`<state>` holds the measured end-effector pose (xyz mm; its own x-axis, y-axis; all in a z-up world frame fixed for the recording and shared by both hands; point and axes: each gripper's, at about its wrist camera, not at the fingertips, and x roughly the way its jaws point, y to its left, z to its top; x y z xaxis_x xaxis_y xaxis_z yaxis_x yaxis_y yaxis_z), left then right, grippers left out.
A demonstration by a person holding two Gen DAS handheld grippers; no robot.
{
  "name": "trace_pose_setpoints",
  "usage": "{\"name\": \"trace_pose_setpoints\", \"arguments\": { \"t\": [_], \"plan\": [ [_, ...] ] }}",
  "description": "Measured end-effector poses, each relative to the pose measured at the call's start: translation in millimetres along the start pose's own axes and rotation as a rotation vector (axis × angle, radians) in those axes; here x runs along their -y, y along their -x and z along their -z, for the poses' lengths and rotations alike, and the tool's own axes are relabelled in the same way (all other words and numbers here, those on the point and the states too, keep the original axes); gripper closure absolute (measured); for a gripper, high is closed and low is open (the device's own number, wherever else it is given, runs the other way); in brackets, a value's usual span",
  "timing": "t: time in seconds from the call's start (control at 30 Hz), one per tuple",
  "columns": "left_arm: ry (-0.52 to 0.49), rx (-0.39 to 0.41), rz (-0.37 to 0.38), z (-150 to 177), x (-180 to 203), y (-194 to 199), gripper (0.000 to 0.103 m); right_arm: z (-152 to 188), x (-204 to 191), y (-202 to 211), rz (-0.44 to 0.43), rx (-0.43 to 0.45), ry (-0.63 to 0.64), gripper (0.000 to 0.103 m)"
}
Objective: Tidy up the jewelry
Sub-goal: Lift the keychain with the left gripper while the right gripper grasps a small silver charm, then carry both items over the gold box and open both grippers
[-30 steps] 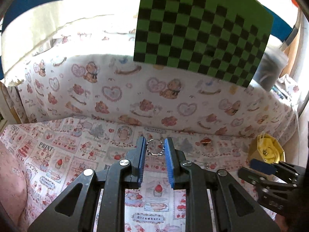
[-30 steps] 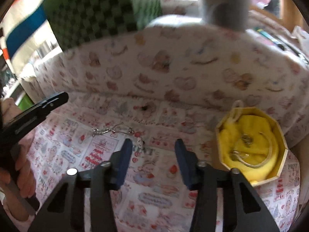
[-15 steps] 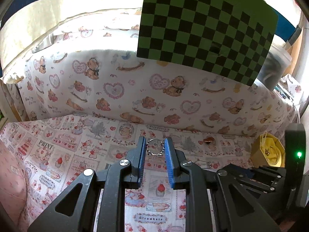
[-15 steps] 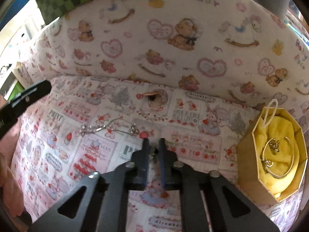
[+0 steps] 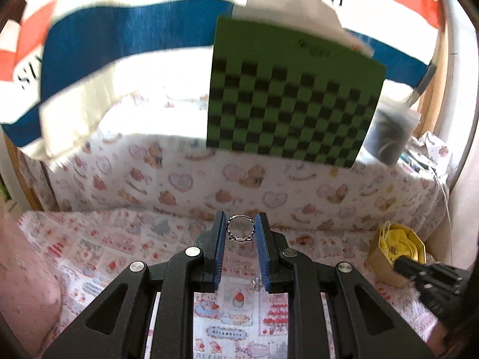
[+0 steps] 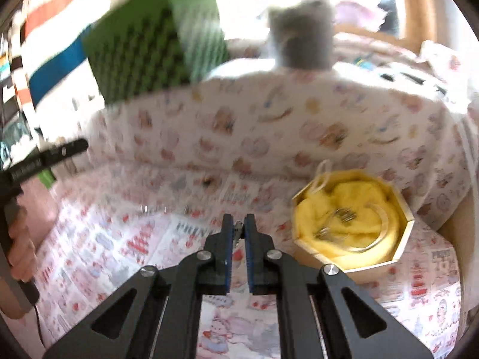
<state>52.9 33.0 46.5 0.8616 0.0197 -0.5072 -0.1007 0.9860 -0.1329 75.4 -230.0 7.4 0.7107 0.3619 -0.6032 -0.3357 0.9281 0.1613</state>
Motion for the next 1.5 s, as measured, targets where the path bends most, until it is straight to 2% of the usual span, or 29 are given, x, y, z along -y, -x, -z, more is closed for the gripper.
{"name": "trace_pose_setpoints", "arguments": {
  "t": [0.17,0.33,0.5,0.6,0.67,0.77,0.83,1.0,1.13,1.33,1.5],
  "plan": [
    [-0.009,0.053,0.004,0,11,14,0.084,-17,30,30,-0.053,0.087,-0.089,0.096],
    [-0.035,0.083,0.024,1,23,25,0.084,-21,58,50,-0.069,0.141,-0.167,0.096],
    [-0.066,0.1,0.076,0,52,37,0.084,-25,66,62,-0.056,0.177,-0.185,0.096],
    [-0.098,0.051,0.172,-7,84,30,0.084,-25,79,64,-0.031,0.191,-0.215,0.096],
    [-0.122,0.009,0.211,-11,106,22,0.084,-22,96,62,-0.039,0.205,-0.263,0.096],
    [-0.157,-0.078,0.278,-16,143,-4,0.084,-19,117,49,-0.063,0.172,-0.327,0.096],
    [-0.175,-0.112,0.331,-12,163,-16,0.084,-17,126,38,-0.029,0.145,-0.344,0.096],
    [-0.21,-0.145,0.348,8,209,-40,0.084,-13,140,20,-0.035,0.093,-0.382,0.096],
    [-0.231,-0.182,0.337,24,229,-60,0.084,-10,143,14,-0.041,0.074,-0.393,0.096],
    [-0.198,-0.257,0.385,44,228,-87,0.084,-9,144,5,-0.038,0.054,-0.399,0.096],
    [-0.242,-0.231,0.403,52,227,-85,0.084,-10,140,10,-0.02,0.072,-0.38,0.096]
  ]
}}
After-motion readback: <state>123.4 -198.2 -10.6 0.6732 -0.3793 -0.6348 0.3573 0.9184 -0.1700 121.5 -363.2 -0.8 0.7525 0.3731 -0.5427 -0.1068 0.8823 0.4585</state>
